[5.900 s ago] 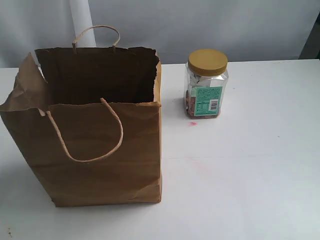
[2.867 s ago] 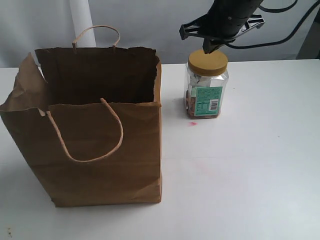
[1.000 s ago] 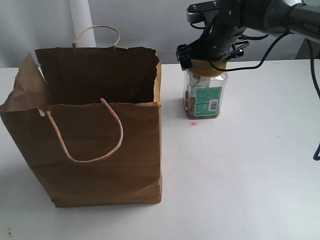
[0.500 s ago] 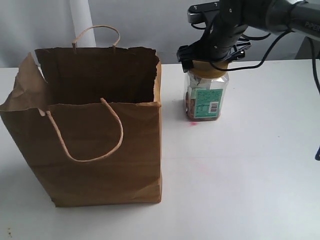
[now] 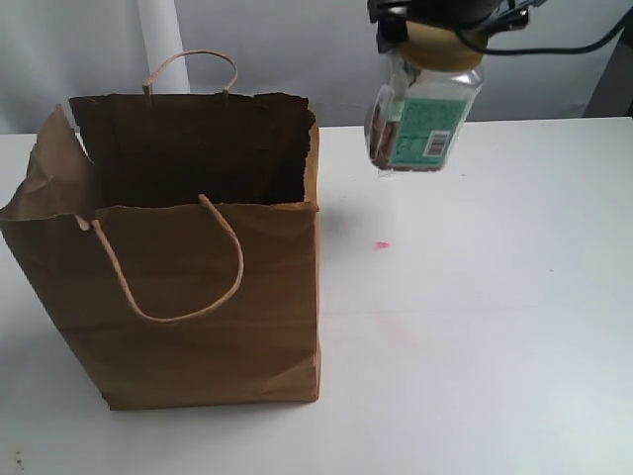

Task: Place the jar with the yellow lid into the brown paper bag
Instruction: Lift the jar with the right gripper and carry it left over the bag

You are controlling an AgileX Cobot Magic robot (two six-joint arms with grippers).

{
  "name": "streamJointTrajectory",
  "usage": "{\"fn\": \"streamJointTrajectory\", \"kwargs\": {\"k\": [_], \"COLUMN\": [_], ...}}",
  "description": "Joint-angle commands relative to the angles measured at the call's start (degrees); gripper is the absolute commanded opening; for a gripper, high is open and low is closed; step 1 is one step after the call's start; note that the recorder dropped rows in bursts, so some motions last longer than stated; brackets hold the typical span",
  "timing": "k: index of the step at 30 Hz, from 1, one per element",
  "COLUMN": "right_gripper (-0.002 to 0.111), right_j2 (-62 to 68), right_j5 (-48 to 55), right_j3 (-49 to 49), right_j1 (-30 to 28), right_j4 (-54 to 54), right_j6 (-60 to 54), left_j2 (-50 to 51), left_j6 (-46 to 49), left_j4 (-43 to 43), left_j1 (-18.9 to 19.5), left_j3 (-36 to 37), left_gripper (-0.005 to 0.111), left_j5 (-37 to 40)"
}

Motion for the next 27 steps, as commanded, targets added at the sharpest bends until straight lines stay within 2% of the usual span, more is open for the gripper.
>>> {"fn": "streamJointTrajectory", "kwargs": {"k": [1,10,15,27], "right_gripper": [0.000,0.000,0.000,0.000], "right_j2": [-7.02,-17.76,-22.23,-23.37], "right_j5": [1.10,2.26,2.55,-2.26], "right_j3": [-0.14,-0.14,-0.14,-0.42], "right_j1": [0.08,0.22,2.94,19.29], "right_j4": [-0.23,-0.23,-0.23,-0.23], "right_j6": [-0.24,-0.24,-0.60,-0.12], "left_j2": [0.17,0.17,0.17,0.17], "left_j6": [-0.22,-0.22,-0.22,-0.22], "left_j4": [-0.22,-0.22,-0.22,-0.22], "left_j1": [-0.28,-0.28,-0.28,-0.28], "left_j3": [-0.13,-0.13,-0.13,-0.13], "left_gripper": [0.001,0.001,0.001,0.001], "left_j5": [-0.54,-0.54,-0.54,-0.54]}}
